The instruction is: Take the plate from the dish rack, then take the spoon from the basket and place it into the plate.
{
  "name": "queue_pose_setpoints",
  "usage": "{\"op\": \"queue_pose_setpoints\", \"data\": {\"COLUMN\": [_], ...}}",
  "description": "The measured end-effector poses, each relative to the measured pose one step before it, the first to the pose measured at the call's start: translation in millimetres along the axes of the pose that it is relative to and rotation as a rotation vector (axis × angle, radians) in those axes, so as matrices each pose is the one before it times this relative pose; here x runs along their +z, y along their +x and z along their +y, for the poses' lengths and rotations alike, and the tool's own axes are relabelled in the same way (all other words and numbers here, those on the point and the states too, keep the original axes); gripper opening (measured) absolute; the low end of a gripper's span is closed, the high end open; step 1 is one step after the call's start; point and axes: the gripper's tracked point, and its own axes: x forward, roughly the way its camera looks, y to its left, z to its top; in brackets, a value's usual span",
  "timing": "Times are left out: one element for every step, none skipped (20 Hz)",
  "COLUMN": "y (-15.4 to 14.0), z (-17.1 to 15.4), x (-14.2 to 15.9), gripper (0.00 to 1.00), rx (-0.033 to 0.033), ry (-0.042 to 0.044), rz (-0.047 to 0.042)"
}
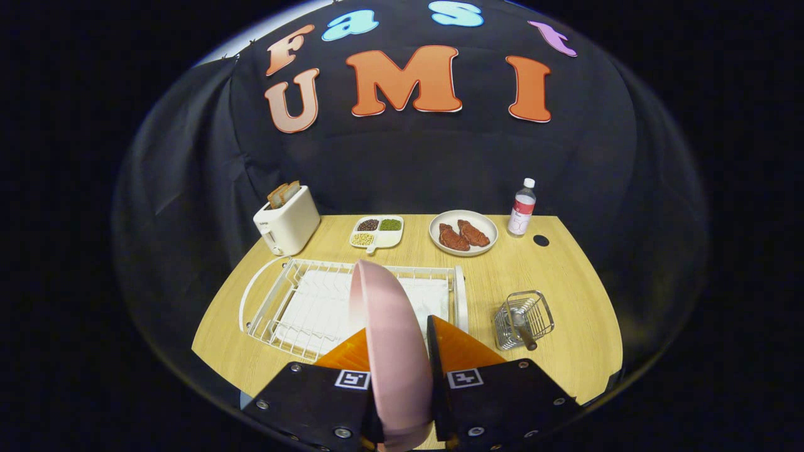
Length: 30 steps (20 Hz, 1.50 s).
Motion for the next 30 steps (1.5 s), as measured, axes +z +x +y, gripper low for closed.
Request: {"op": "queue_pose_setpoints", "data": {"y": [-3.05,-2.82,-2.53,-2.38,-2.44,-2.18,-2.53,-1.33,-1.27,-1.05,-1.02,0.45,2.25,2.95,3.45,4.52,3.25,3.99,3.84,2.68,4.93,4.31,2.1,5.25,1.12,-0.43,0.81,0.5,0.63,2.01], "z": [-1.85,-2.87,-2.27,-1.8,-1.29,-1.77,-2.0,-1.67,-1.97,-1.2,-0.86,0.08,-0.94,-1.41,-2.83,-4.22,-3.77,-3.62,-1.9,-2.2,-3.02,-4.24,-2.02,0.58,-1.77,-2.01,-3.28,-1.2,-1.55,-1.57], "x": [-9.04,-8.74,-8.4,-8.41,-8.79,-7.99,-7.76,-7.78,-8.02,-7.99,-8.96,-7.33,-8.42,-5.88,-7.4,-5.85,-7.97,-7.64,-7.8,-7.47,-6.62,-7.07,-6.54,-3.21,-1.62,-1.36,-1.15,0.55,-0.45,-1.07], "gripper": [0.3,0.3,0.3,0.3,0.3,0.3,0.3,0.3,0.3,0.3,0.3,0.3,0.3,0.3,0.3,0.3,0.3,0.3,0.3,0.3,0.3,0.3,0.3,0.3,0.3,0.3,0.3,0.3,0.3,0.3], "rx": [0.00876,0.00461,0.00548,0.00977,0.01294,0.01149,0.00812,0.0068,0.00265,0.00843,0.00999,0.01285,0.01075,0.00767,0.00146,-0.00156,-0.00068,0.00256,0.00847,0.01467,0.0114,0.00662,0.01699,0.02531,0.00902,0.01485,0.00786,0.00967,0.00768,0.00945], "ry": [-0.00029,-0.00332,0.00377,0.00585,0.01231,0.00813,0.00824,0.00107,0.00811,0.00485,0.01197,0.01495,0.01791,0.01453,0.01105,0.01203,0.01657,0.0166,0.01864,0.01887,0.02164,0.022,0.03197,0.03473,0.02187,0.01364,0.00978,0.01313,0.0118,0.00666], "rz": [0.0023,0.00618,0.00398,0.00704,0.00557,0.00739,0.00339,0.00421,0.00191,0.00316,0.0038,0.00237,0.00679,0.00347,0.007,0.00639,0.0085,0.01275,0.01276,0.00904,0.00692,0.01031,0.01065,0.00212,0.00055,-0.00922,-0.00278,-0.00734,-0.00508,-0.0026]}}
